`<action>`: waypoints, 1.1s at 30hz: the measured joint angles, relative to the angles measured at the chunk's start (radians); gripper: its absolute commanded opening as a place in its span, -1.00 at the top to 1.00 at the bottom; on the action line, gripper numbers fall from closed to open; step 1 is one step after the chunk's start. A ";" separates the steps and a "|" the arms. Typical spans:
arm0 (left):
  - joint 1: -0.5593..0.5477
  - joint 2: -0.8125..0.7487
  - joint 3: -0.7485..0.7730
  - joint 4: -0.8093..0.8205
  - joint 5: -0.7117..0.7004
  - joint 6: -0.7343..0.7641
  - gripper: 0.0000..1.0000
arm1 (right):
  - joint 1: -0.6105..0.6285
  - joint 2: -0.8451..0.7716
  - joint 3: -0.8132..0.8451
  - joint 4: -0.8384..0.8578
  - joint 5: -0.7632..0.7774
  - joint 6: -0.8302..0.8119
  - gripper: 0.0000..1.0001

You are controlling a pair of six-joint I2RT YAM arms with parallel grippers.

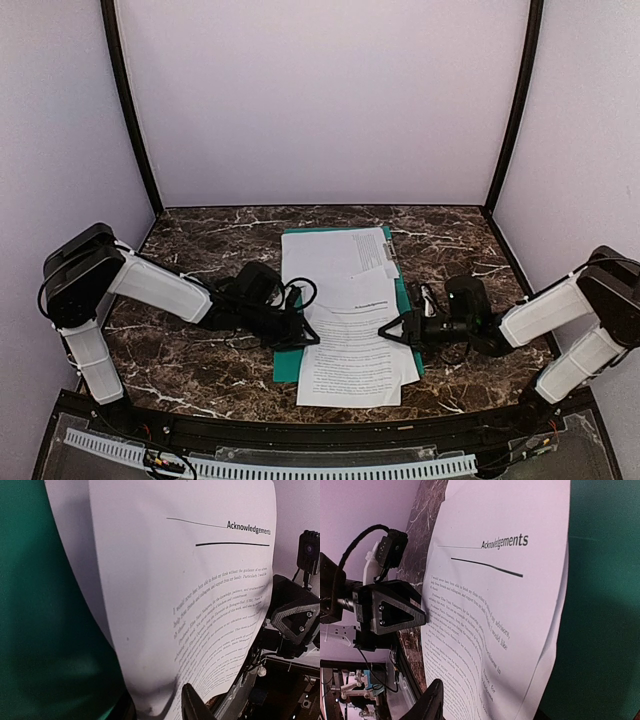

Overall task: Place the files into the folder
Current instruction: Adjust the file in the folder with some files.

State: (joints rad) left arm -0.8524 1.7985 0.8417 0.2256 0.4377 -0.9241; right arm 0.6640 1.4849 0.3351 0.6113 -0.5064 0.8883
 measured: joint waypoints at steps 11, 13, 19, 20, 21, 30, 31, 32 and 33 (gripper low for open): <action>0.000 0.002 -0.019 0.084 0.008 -0.044 0.99 | 0.061 -0.046 0.012 -0.162 0.100 0.000 0.06; 0.000 0.003 -0.020 0.096 0.008 -0.049 0.99 | 0.070 -0.055 0.012 -0.175 0.111 0.000 0.03; 0.000 0.020 -0.024 0.135 0.007 -0.077 0.99 | 0.097 -0.062 0.012 -0.187 0.135 0.010 -0.02; 0.000 0.024 -0.028 0.147 0.006 -0.085 0.99 | 0.100 -0.062 0.012 -0.187 0.139 0.012 -0.03; 0.000 0.026 -0.032 0.155 0.006 -0.092 0.99 | 0.102 -0.062 0.012 -0.187 0.142 0.013 -0.03; 0.000 0.034 -0.074 0.220 -0.012 -0.152 0.99 | 0.108 -0.062 0.012 -0.194 0.163 0.016 -0.03; 0.000 0.034 -0.074 0.223 -0.013 -0.157 0.99 | 0.108 -0.062 0.012 -0.194 0.164 0.016 -0.03; 0.000 0.034 -0.074 0.229 -0.013 -0.162 0.99 | 0.108 -0.062 0.012 -0.194 0.165 0.017 -0.03; 0.000 0.034 -0.074 0.237 -0.014 -0.167 0.99 | 0.109 -0.062 0.012 -0.194 0.166 0.019 -0.03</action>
State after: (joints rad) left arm -0.8524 1.8324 0.7673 0.4629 0.4240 -1.0908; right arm 0.7731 1.4231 0.3470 0.4175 -0.3405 0.9073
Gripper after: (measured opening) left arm 0.010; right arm 0.515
